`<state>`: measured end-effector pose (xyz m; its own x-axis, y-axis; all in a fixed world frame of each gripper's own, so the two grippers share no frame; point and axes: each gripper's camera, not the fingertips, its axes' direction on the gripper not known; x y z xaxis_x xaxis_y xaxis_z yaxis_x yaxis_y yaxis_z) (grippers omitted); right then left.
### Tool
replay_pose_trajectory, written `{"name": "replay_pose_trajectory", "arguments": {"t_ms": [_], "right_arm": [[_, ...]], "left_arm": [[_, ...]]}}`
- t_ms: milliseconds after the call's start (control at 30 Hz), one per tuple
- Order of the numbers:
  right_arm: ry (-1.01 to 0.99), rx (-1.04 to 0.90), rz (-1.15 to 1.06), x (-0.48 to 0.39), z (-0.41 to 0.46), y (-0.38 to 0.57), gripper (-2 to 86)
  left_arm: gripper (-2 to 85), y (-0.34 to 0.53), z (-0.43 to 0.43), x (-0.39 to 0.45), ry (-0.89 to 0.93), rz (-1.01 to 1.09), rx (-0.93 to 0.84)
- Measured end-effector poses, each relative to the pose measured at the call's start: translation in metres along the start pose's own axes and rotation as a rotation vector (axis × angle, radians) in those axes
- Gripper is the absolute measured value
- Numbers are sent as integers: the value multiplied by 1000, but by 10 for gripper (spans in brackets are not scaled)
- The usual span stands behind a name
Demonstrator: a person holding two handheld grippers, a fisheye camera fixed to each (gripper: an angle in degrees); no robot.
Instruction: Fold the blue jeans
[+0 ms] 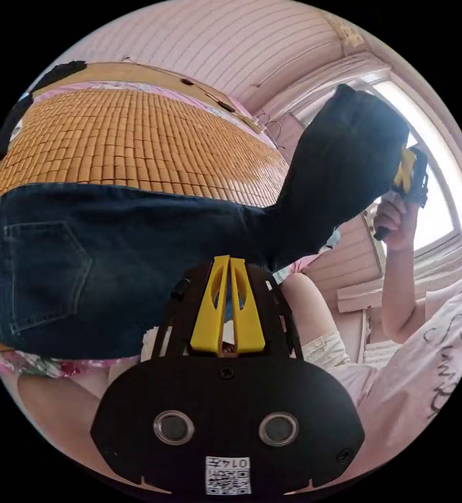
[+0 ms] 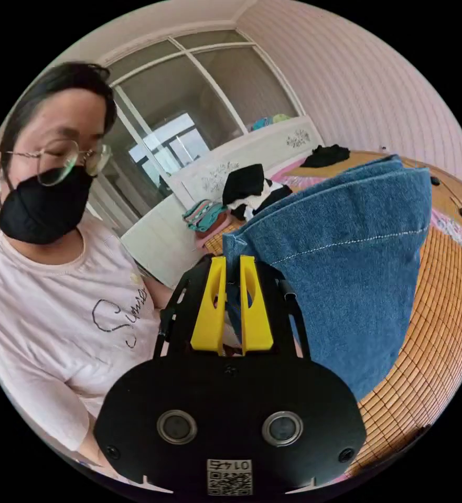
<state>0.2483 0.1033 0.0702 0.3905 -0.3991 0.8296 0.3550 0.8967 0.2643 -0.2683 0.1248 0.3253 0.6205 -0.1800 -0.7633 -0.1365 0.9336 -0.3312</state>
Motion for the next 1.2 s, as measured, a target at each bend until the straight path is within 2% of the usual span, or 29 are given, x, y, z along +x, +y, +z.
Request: {"name": "replay_pose_trajectory", "arguments": {"t_ms": [67, 167, 233, 367, 467, 567, 733, 867, 933, 1033, 1200], "right_arm": [[29, -293, 88, 12, 134, 17, 52], [238, -487, 57, 4, 220, 42, 69], [311, -479, 34, -7, 239, 41, 82], [393, -404, -26, -27, 280, 22, 89], [438, -517, -45, -23, 330, 12, 82], [363, -489, -2, -11, 344, 7, 61], [357, -462, -44, -15, 349, -3, 28], [334, -337, -97, -37, 335, -21, 23], [317, -413, -105, -31, 359, -19, 26], [397, -562, -99, -10, 406, 1, 40], [379, -517, -116, -15, 405, -2, 93]], "left_arm": [[-10, 15, -34, -28, -130, -89, 29], [-10, 26, -65, -52, -305, -124, 21], [-10, 25, -70, -57, -327, -121, 13], [-10, 7, -57, -60, -198, -112, 36], [-9, -11, -40, -52, -133, -68, 32], [-6, -22, -25, -47, -94, -33, 4], [26, -30, -12, -43, -60, -12, -20], [48, -36, -14, -37, -27, -4, -2], [50, -37, -11, -36, -30, -13, 5], [58, -40, 6, -37, -34, -40, -32], [78, -43, 35, -28, -91, -33, -113]]}}
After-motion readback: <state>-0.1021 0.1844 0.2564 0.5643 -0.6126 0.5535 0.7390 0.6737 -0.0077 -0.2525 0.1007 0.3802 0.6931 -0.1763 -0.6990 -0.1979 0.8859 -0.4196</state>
